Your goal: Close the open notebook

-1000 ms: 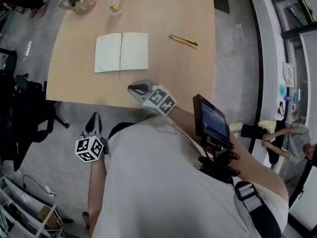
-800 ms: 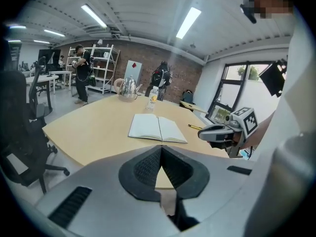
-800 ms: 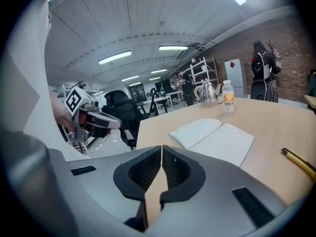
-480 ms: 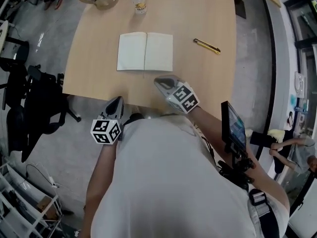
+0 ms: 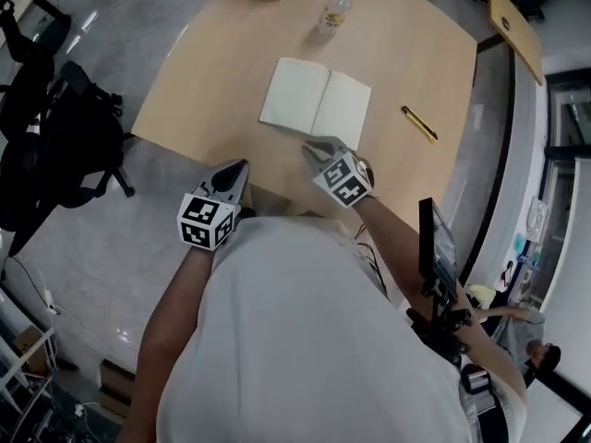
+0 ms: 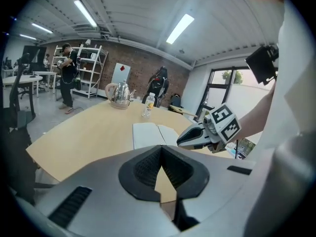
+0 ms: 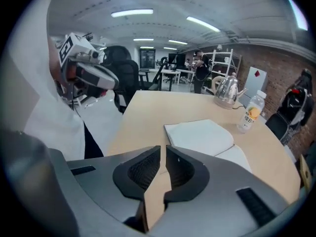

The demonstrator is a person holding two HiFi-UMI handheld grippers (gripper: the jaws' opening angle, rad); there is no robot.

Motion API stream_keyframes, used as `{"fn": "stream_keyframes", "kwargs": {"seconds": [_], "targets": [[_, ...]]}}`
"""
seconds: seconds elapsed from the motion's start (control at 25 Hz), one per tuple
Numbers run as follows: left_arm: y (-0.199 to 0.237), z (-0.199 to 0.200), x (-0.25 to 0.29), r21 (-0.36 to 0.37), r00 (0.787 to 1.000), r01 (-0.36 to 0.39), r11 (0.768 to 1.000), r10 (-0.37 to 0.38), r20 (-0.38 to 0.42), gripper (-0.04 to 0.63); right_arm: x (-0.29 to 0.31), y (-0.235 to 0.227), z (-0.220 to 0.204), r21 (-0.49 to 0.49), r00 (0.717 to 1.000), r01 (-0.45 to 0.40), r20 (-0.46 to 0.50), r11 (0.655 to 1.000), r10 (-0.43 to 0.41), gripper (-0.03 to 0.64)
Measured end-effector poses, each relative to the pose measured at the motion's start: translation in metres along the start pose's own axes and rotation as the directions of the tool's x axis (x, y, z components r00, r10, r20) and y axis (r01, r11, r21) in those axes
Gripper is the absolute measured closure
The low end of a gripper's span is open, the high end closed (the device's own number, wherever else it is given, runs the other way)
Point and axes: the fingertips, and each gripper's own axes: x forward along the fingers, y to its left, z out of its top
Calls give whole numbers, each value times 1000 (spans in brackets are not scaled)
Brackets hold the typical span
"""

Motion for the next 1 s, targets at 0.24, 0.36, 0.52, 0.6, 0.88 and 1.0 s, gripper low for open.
{"fn": "stream_keyframes", "kwargs": {"seconds": [0.24, 0.36, 0.52, 0.6, 0.88, 1.0], "targets": [[29, -10, -25, -103, 996, -84, 991, 87, 29, 589, 43, -19, 13, -205, 992, -26, -127, 978, 0, 597], [44, -13, -36, -127, 992, -110, 986, 117, 45, 589, 61, -23, 15, -244, 984, -46, -177, 969, 2, 573], [55, -16, -49, -151, 987, -138, 979, 149, 63, 589, 82, -15, 27, -273, 978, -89, -207, 958, 32, 529], [59, -19, -54, -167, 984, -153, 974, 166, 64, 589, 92, -13, 31, -272, 973, -100, -228, 957, 37, 529], [78, -30, -74, -215, 972, -209, 954, 227, 62, 589, 126, -11, 35, -276, 949, -125, -314, 953, 34, 529], [85, -35, -82, -228, 967, -229, 946, 247, 56, 589, 135, -10, 33, -265, 939, -134, -342, 955, 36, 529]]}}
